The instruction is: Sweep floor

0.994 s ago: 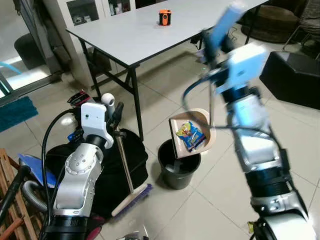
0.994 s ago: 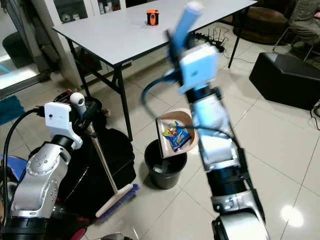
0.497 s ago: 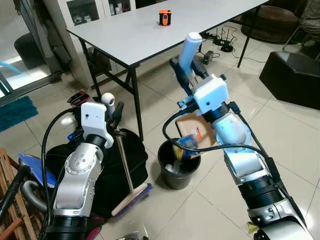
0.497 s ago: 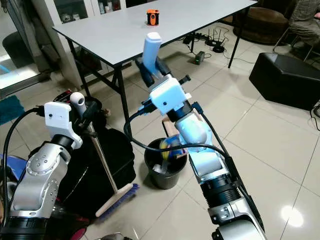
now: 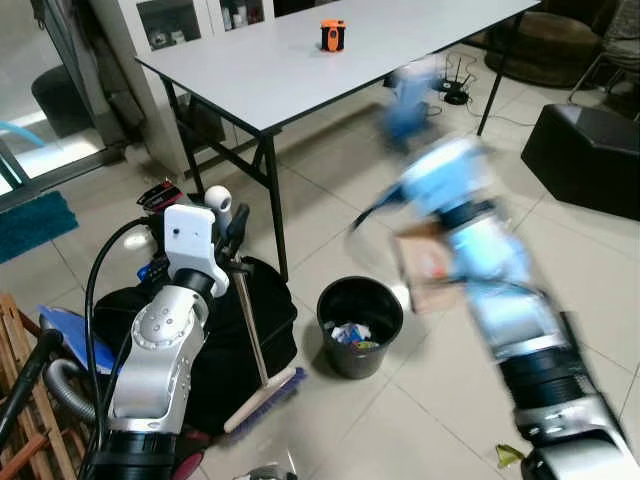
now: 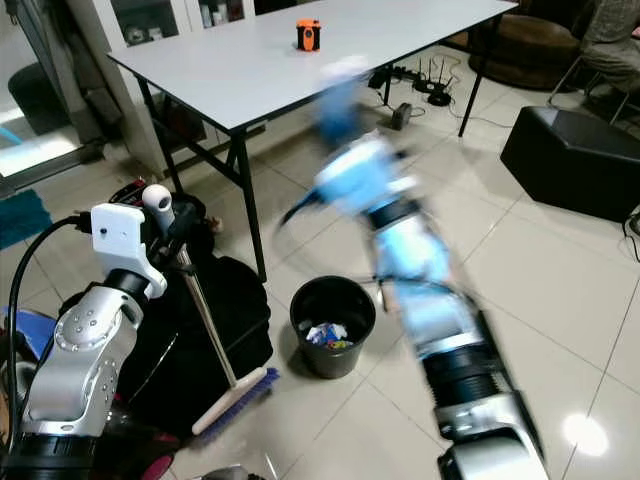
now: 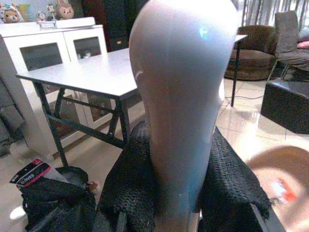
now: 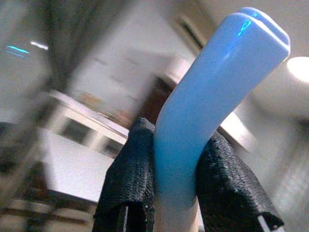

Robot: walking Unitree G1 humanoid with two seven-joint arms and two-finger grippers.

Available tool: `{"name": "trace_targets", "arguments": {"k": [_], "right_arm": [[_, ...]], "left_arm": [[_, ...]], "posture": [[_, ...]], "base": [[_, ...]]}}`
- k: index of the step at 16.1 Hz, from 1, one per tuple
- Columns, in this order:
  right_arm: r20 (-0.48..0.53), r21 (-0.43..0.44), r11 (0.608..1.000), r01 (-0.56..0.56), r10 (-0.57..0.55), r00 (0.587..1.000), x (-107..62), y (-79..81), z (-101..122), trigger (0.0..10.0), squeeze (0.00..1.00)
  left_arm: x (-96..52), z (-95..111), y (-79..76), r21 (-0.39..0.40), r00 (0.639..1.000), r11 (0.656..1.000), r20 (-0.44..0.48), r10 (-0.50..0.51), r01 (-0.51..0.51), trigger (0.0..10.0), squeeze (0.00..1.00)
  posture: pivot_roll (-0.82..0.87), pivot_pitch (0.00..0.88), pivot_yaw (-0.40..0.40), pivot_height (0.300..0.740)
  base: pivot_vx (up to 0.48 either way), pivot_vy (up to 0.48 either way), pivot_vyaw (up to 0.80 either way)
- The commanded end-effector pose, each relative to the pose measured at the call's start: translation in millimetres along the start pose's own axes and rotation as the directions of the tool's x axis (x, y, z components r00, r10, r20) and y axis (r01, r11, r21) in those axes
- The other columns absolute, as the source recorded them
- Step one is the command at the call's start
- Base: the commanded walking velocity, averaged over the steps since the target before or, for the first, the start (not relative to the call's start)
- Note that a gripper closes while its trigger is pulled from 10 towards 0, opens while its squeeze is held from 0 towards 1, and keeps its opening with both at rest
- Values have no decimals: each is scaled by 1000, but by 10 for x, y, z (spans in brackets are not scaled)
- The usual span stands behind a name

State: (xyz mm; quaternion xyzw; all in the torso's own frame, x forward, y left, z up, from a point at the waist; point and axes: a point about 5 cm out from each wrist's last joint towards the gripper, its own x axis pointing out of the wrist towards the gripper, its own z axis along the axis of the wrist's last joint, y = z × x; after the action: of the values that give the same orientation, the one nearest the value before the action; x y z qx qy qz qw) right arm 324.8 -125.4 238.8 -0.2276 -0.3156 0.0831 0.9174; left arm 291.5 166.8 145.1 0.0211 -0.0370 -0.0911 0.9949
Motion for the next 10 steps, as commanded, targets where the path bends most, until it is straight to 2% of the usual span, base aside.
{"name": "trace_targets", "arguments": {"k": [1,2,4,5,6,8,9,10], "right_arm": [[-13,3,993,115,-115,993,72,-261,82,10000,0],[-92,-31,984,173,-175,980,14,-444,23,10000,0],[-170,-107,972,211,-227,959,-112,-640,-36,10000,0],[-182,-112,969,219,-237,954,-132,-666,-48,10000,0],[-219,-126,954,273,-295,930,-226,-729,-103,10000,0],[-270,-99,947,306,-322,908,-328,-723,-179,10000,0],[-314,-32,941,336,-329,891,-403,-651,-234,10000,0],[-327,-16,941,339,-325,887,-439,-618,-258,10000,0]], "left_arm": [[0,-6,-18,18,1000,1000,-13,-14,14,10000,0],[-10,-30,-27,16,1000,1000,-25,-16,16,10000,0],[-17,-48,-23,15,1000,1000,-30,-7,7,10000,0],[-15,-50,-24,13,1000,1000,-30,-4,5,10000,0],[-16,-81,-19,10,999,1000,-42,7,-6,10000,0],[-29,-137,-16,1,998,1000,-67,17,-17,10000,0],[-47,-172,-33,6,996,1000,-83,12,-11,10000,0],[-54,-177,-43,9,996,1000,-86,10,-9,10000,0]], "posture": [[-9,0,53,740],[-11,0,51,740],[-12,0,50,740],[-21,0,47,740],[-22,0,46,740],[-26,0,45,740],[-21,0,28,740],[-14,0,20,740]], "base": [[0,0,0],[0,0,0],[0,0,0],[0,0,0],[0,0,0],[0,0,0],[0,0,-744],[0,0,-800]]}}
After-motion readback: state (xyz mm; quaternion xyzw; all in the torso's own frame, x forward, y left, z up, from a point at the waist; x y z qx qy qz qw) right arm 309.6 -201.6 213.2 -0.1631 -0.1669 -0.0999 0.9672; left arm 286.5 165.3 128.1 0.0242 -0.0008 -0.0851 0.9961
